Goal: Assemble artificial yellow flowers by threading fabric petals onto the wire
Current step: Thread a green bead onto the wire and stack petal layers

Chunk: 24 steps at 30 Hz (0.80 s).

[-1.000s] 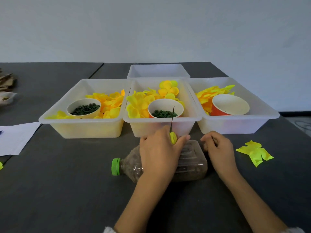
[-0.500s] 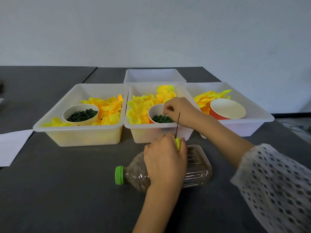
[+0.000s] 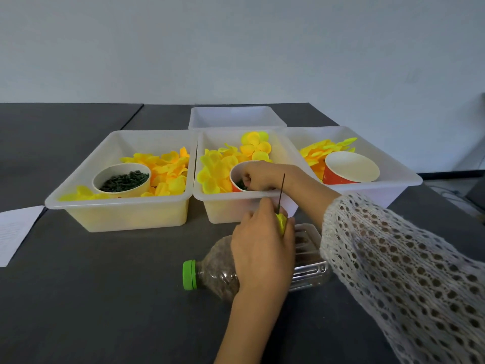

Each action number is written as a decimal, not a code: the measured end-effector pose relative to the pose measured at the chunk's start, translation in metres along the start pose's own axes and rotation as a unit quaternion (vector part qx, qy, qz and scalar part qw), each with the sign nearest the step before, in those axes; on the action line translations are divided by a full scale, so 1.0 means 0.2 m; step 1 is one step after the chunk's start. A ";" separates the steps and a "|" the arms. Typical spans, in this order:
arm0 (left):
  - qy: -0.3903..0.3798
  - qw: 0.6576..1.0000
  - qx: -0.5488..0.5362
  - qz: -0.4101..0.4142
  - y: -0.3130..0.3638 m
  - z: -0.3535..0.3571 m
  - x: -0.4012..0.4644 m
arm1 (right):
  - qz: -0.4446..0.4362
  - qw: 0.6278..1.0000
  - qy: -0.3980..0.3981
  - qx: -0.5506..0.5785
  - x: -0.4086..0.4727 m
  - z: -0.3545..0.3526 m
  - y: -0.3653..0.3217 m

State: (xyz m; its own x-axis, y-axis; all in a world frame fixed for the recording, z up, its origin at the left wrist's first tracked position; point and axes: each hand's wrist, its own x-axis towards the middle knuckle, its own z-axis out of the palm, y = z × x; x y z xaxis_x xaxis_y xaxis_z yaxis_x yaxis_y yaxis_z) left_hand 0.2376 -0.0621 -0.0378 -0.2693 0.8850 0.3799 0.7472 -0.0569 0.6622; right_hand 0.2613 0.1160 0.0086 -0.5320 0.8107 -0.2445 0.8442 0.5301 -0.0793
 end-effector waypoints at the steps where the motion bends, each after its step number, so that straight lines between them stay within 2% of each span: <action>1: -0.005 1.000 -0.005 0.001 0.00 0.00 0.00 | -0.004 1.000 -0.002 0.002 0.00 0.00 0.00; 6: -0.015 0.999 -0.029 0.011 0.00 -0.01 0.00 | -0.033 0.997 0.035 0.057 -0.01 0.02 0.00; 10: -0.013 1.000 -0.026 -0.003 -0.01 0.00 0.01 | -0.033 0.997 0.037 0.058 0.00 0.02 0.00; 17: 0.031 0.999 0.014 0.008 0.01 0.02 0.00 | -0.007 0.992 0.058 0.108 0.02 0.05 0.04; 24: 0.074 0.997 0.022 -0.010 0.02 0.03 0.00 | -0.026 0.986 0.131 0.099 0.03 0.03 0.09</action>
State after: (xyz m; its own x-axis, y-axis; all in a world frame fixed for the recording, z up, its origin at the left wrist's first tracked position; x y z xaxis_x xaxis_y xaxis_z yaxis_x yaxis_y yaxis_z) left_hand 0.2447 -0.0600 -0.0392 -0.3690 0.8072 0.4607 0.7662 -0.0163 0.6423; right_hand 0.2729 0.1287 0.0003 -0.5524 0.8333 0.0201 0.7972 0.5352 -0.2793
